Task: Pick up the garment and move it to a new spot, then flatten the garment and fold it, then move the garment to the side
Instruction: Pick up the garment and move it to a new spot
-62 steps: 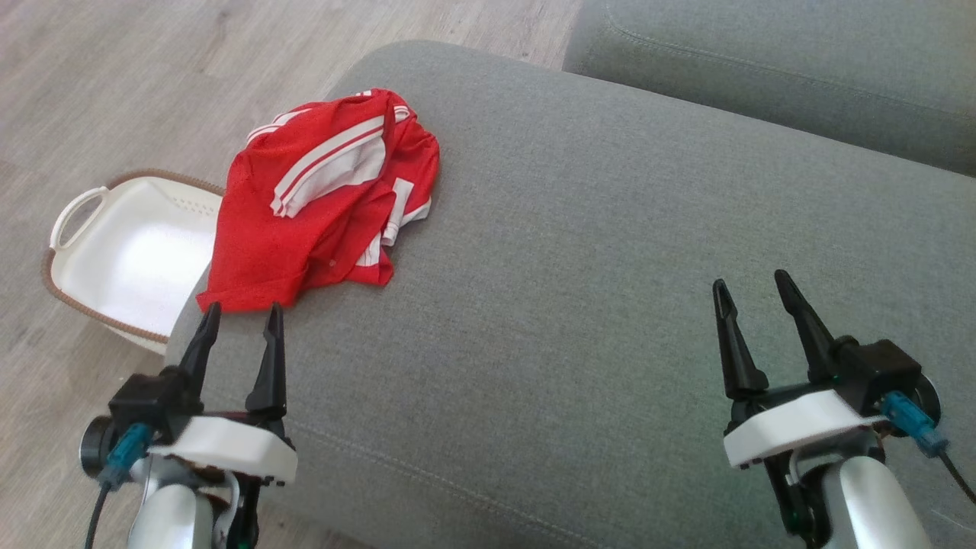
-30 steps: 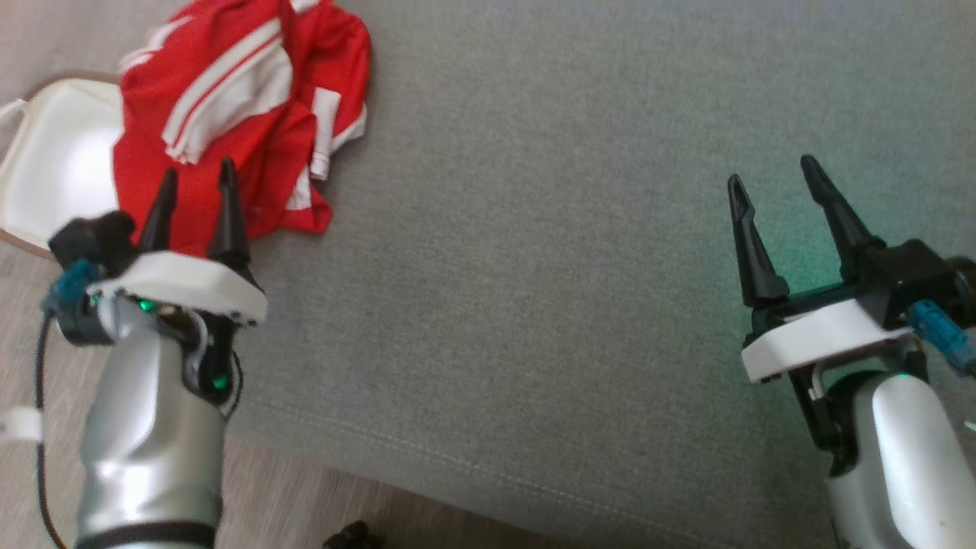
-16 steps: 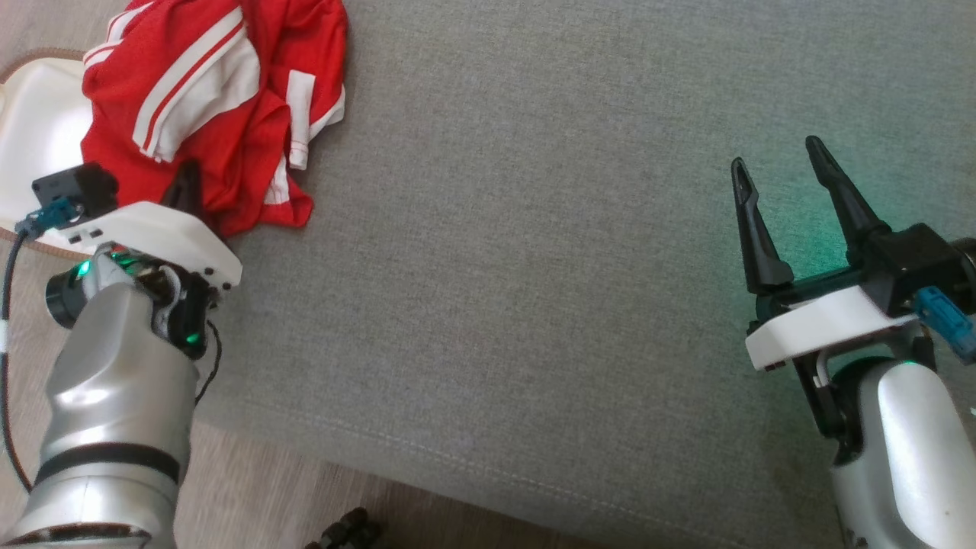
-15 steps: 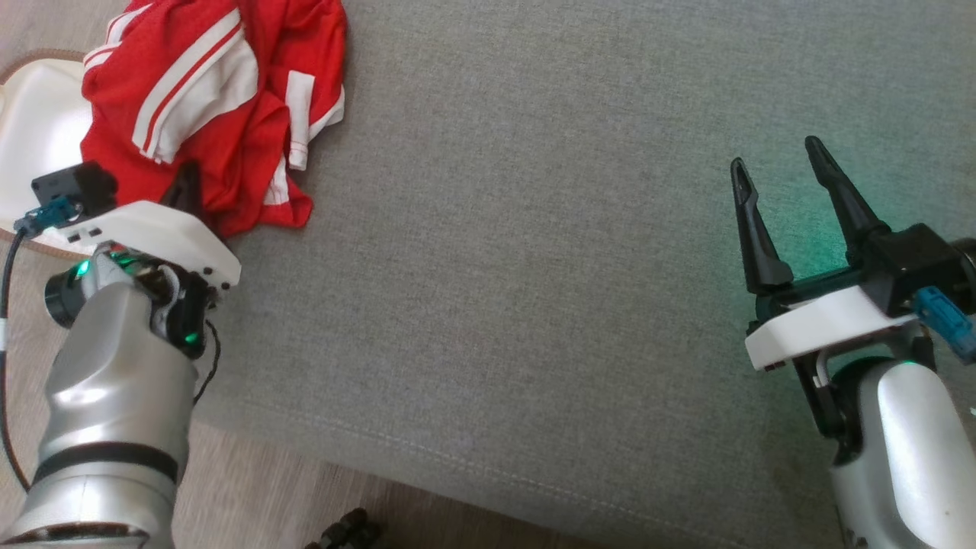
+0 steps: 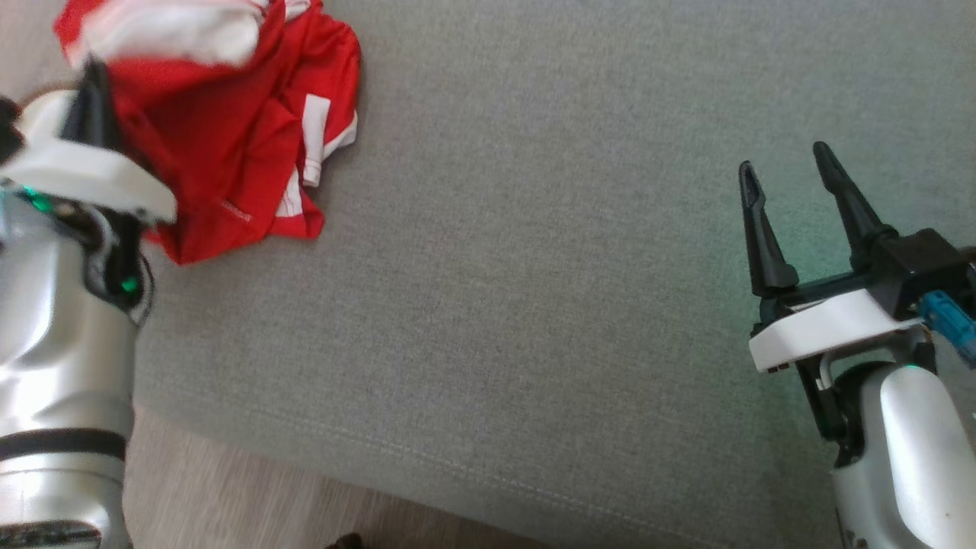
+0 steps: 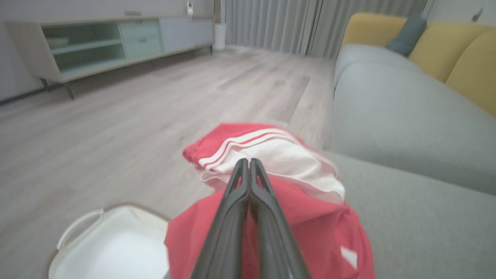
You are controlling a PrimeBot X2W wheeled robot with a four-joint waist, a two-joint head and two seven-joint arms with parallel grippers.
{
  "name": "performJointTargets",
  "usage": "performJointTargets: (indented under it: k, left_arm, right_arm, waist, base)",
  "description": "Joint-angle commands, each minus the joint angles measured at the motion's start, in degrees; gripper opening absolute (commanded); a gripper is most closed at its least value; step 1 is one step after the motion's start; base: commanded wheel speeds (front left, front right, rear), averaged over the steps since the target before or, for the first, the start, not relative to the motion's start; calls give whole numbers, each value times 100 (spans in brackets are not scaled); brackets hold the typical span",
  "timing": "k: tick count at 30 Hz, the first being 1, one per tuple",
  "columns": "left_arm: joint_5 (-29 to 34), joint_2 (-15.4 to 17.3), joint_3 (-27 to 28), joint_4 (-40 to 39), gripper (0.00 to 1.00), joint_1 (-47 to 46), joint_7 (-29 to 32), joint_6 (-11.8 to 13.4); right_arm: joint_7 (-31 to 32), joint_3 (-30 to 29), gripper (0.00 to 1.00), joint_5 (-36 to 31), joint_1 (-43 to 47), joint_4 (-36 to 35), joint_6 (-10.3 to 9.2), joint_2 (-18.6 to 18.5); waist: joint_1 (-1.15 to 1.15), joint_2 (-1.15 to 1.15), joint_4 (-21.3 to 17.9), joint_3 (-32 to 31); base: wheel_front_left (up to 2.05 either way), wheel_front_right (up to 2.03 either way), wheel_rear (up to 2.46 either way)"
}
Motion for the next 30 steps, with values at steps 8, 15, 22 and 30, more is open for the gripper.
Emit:
performJointTargets:
  k: [8,15,22,30]
  left_arm:
    - [609,250,517,-2156,0,827,-70,170]
    - [877,39,335,-3375,0,1517,-70,91]
    - [954,-151,-193,-4092,0,1890,152,-13]
    - [883,-503,-926,-4424,0,1742,390,-133]
  right_arm:
    - [-286,60,100,153,160,-7,-5,172]
    - [-447,5,100,268,359,87,-5,234]
    - [-518,17,100,381,518,46,-5,254]
    - [-579,138,100,520,429,-98,-5,256]
  waist:
    - [0,0,-88,-655]
    - [0,0,-361,-1108]
    - [0,0,-895,-1285]
    - [0,0,-1901,-1067]
  base:
    - [0,0,0]
    - [0,0,0]
    - [0,0,0]
    - [0,0,0]
